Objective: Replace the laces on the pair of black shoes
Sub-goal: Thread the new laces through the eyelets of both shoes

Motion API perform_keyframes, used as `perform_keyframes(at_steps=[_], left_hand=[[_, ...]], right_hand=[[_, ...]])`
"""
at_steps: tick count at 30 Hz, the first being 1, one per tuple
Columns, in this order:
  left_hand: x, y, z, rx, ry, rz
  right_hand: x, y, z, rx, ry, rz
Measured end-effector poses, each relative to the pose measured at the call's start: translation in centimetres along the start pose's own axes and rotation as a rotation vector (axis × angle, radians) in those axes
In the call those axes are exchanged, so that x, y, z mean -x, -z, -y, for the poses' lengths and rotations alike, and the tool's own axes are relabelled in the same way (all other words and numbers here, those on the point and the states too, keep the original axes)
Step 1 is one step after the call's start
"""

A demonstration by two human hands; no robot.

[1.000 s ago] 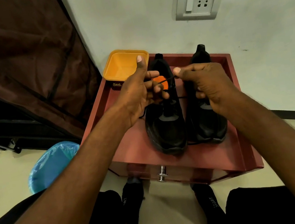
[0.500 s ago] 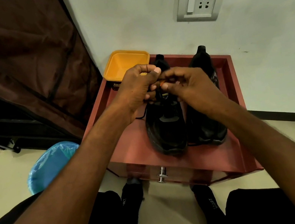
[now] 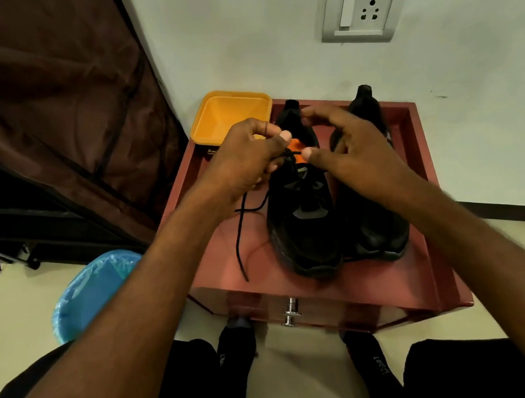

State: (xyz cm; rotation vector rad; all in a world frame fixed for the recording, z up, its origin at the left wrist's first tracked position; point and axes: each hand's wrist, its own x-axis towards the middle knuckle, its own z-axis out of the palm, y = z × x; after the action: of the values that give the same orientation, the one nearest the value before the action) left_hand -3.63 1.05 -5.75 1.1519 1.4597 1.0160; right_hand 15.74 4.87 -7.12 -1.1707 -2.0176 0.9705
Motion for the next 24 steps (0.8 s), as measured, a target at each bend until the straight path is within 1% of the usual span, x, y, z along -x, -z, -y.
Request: perform_keyframes(at_steps=[2, 3, 4, 8, 10, 11, 12, 15, 16, 17, 18, 21, 22, 24], left_hand=[[0.1, -0.6, -0.1, 0.032, -0.014, 0.051], [0.2, -0.8, -0.1, 0.043, -0.015, 0.060], [0.2, -0.8, -0.1, 0.043, -0.014, 0.059], [-0.2, 0.0, 0.4, -0.025, -0.024, -0.023], [-0.5, 0.3, 0.7, -0.014, -0.039, -0.079], [-0.6, 0.2, 0.8, -0.003, -0.046, -0.096], [-0.7, 0.1, 0.8, 0.005, -0.050, -0.098], [-0.5, -0.9, 0.8, 0.052, -0.045, -0.055], [-0.5, -1.3, 0.8, 0.069, -0.046, -0.038], [-0.5, -1.5, 0.8, 0.075, -0.050, -0.028], [-0.6, -1.6, 0.9, 0.068, -0.055, -0.026], [-1.1, -1.1, 1.3, 0.043, -0.076, -0.049], [-1.2, -0.9, 1.5, 0.055, -0.084, -0.057], [-1.4, -0.6, 1.8, 0.081, -0.110, -0.072]], right_hand=[[0.3, -0.6, 0.6, -0.075, 0.041, 0.114], [0.5, -0.6, 0.8, -0.118, 0.024, 0.121], [0.5, -0.4, 0.6, -0.130, -0.011, 0.074], [0.2, 1.5, -0.9, 0.046, -0.224, -0.303], [0.5, 2.2, -1.2, 0.194, -0.266, -0.383], [0.5, 2.3, -1.3, 0.241, -0.237, -0.375], [0.5, 2.1, -1.2, 0.240, -0.180, -0.333], [0.8, 0.4, 0.4, 0.071, -0.007, -0.074], [0.7, -0.1, 0.6, 0.040, 0.023, -0.010], [0.6, -0.6, 0.7, 0.035, 0.022, 0.003], [0.5, -0.7, 0.6, 0.038, -0.001, -0.032], [0.1, 0.4, -0.5, 0.141, -0.139, -0.279], [0.0, 0.9, -1.1, 0.219, -0.185, -0.326], [0.0, 1.6, -1.8, 0.368, -0.239, -0.346]])
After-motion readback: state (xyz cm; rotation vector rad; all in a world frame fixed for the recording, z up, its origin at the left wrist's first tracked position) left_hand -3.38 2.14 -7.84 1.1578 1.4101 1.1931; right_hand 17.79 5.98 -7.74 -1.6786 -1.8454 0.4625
